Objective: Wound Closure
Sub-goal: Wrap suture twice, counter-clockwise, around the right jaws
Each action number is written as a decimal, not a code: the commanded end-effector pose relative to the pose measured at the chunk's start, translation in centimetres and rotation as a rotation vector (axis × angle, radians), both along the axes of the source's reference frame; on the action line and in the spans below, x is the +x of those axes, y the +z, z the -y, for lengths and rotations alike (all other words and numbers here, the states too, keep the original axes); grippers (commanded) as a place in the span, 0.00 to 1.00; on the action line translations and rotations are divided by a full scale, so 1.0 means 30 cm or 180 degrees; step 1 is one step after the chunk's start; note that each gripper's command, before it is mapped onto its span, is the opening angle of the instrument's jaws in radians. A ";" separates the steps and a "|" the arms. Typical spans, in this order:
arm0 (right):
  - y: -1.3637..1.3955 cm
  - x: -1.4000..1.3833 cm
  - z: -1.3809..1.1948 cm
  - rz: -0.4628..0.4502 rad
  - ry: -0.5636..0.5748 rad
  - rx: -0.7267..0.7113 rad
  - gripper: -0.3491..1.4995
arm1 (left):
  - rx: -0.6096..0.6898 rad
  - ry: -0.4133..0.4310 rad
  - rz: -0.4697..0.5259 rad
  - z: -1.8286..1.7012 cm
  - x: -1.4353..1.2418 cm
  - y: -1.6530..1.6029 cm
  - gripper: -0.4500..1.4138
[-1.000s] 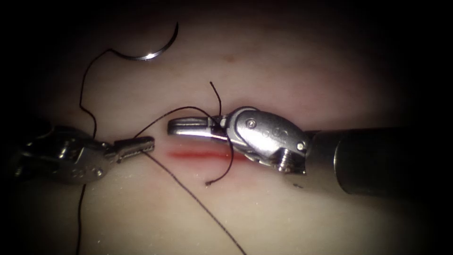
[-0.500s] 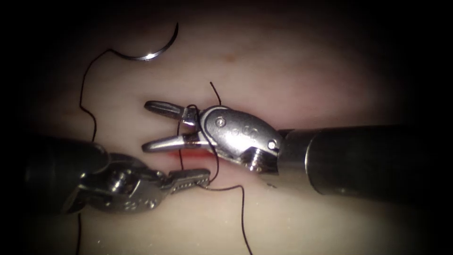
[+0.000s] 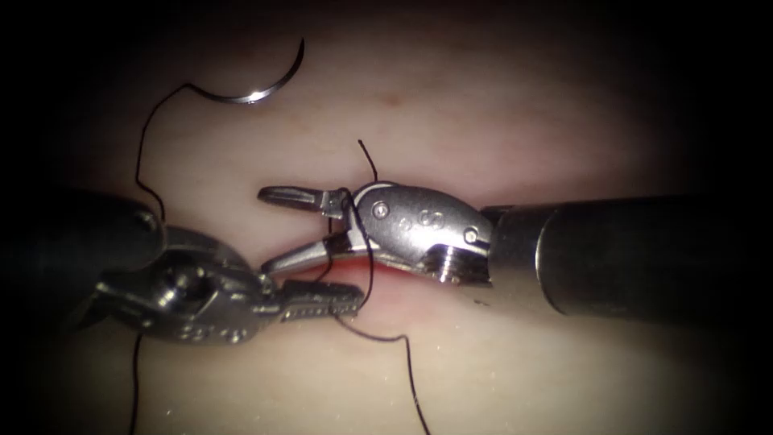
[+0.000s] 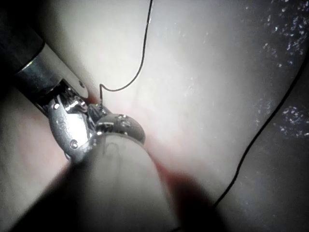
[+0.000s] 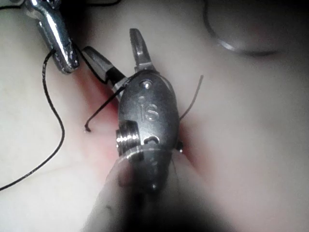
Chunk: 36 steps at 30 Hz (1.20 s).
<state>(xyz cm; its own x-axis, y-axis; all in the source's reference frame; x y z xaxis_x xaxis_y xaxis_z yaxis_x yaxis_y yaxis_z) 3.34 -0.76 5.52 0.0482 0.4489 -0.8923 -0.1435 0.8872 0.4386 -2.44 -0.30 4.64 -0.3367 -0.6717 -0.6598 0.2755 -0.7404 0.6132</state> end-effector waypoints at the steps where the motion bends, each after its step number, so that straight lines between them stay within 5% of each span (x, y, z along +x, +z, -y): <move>1: 0.0022 0.0024 0.0019 0.0005 -0.0060 -0.0001 0.65 | -0.0023 0.0003 0.0070 -0.001 -0.0010 0.002 0.00; 16: 0.0024 0.0007 0.0072 -0.0246 -0.0546 0.0089 0.61 | -0.0009 -0.0157 0.0381 -0.023 0.0109 -0.001 0.00; 36: 0.0068 -0.0009 0.0158 -0.0529 -0.0971 0.0300 0.57 | 0.0541 0.0160 0.1091 -0.038 0.0138 0.018 0.00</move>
<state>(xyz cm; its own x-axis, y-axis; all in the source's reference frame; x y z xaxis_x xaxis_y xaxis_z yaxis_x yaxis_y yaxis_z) 3.24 -1.20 5.68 0.0518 0.5172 -0.8543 0.2022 0.8323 0.5161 -1.96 0.85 5.16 -0.0391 -0.5513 -0.8334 0.1144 -0.8310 0.5443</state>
